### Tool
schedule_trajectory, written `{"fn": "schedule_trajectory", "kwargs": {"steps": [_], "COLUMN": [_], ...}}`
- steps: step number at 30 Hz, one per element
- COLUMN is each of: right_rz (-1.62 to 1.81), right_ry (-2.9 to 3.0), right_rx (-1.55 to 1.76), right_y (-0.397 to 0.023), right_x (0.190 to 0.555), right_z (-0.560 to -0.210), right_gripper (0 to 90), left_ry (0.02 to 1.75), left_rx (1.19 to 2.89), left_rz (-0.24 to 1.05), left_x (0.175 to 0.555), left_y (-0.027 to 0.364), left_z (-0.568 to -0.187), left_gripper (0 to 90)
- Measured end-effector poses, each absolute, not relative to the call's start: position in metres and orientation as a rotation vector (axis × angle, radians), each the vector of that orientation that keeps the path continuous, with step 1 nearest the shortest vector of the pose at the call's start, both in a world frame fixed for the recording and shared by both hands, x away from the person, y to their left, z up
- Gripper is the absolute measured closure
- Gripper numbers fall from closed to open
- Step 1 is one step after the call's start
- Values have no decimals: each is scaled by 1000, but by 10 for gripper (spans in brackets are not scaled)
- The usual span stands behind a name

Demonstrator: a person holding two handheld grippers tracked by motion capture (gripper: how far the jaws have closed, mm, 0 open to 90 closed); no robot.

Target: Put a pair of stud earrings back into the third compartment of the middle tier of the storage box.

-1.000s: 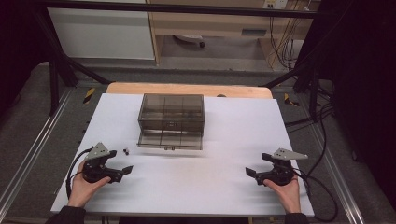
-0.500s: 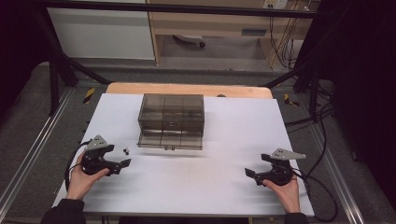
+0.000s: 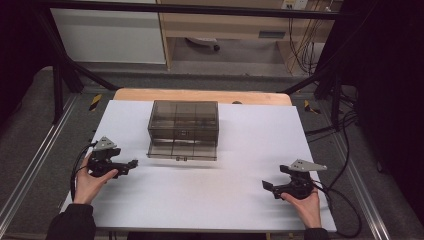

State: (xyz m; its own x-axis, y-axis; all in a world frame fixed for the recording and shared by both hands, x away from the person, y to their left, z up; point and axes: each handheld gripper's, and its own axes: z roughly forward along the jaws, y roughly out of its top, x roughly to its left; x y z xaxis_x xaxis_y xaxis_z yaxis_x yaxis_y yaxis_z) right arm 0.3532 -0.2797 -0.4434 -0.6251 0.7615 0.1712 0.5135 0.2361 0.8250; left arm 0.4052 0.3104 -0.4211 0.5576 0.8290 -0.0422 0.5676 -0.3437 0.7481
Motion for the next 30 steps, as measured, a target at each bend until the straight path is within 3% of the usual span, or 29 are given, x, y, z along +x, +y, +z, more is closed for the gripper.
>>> {"fn": "schedule_trajectory", "kwargs": {"steps": [14, 30], "right_rz": [1327, 1333], "right_ry": [2255, 2252], "right_rx": [1191, 1190], "right_y": [-279, -279], "right_x": [354, 354], "right_z": [-445, -444], "right_gripper": [7, 8], "left_ry": [1167, 1144], "left_rx": [2069, 2096], "left_rz": [467, 463], "left_x": [416, 419], "left_y": [309, 302], "left_z": [-436, -443], "left_gripper": [449, 688]}}
